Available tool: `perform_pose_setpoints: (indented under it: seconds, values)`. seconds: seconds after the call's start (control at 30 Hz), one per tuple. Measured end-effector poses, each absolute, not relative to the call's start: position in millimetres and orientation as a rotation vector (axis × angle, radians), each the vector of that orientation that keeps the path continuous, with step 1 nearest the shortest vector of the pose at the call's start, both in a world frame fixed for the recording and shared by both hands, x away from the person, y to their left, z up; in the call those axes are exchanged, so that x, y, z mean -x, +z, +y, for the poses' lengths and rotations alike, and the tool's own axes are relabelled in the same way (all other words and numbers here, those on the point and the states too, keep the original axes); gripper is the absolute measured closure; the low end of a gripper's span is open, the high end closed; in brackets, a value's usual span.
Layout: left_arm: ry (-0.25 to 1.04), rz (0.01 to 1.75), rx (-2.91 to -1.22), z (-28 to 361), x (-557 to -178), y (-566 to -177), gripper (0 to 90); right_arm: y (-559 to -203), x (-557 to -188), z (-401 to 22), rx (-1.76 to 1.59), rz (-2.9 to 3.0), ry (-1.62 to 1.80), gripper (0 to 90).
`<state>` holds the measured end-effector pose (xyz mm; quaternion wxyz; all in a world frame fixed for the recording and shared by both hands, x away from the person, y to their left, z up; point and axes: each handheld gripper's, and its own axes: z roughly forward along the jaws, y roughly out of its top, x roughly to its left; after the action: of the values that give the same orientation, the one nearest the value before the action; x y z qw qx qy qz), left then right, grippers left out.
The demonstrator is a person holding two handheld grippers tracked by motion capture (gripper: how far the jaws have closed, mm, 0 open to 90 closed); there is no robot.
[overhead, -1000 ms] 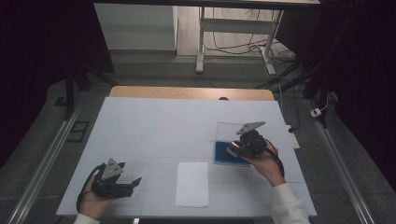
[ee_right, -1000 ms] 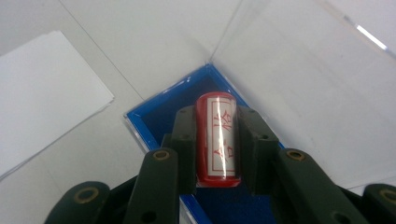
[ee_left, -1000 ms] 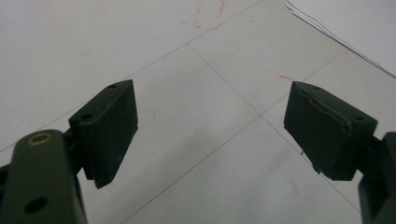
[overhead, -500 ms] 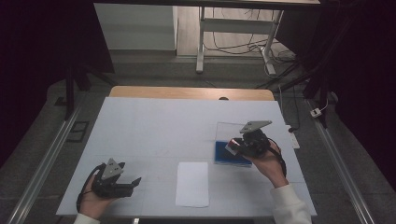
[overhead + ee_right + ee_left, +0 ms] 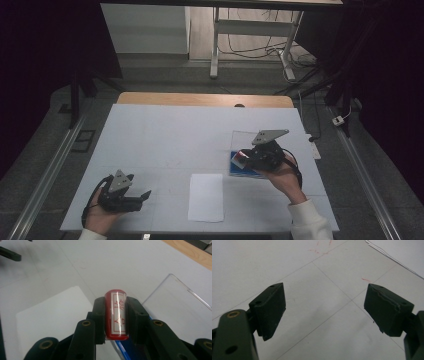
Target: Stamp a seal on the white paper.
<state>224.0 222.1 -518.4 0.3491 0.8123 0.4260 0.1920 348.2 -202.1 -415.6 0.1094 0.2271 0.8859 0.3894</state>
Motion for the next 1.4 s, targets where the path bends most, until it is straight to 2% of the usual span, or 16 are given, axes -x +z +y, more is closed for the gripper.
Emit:
perform_pose_setpoints:
  seconds: [0.4, 1.4]
  values:
    - [0.492, 1.1, -2.109, 220.8, -223.7, -517.6, 17.8, -413.6, -337.3, -188.0, -0.596, 2.646, 1.139, 69.4]
    - [0.491, 1.095, -2.11, 219.8, -223.3, -517.5, 18.2, -439.8, -316.8, -146.5, -0.439, 2.785, 1.061, 69.4]
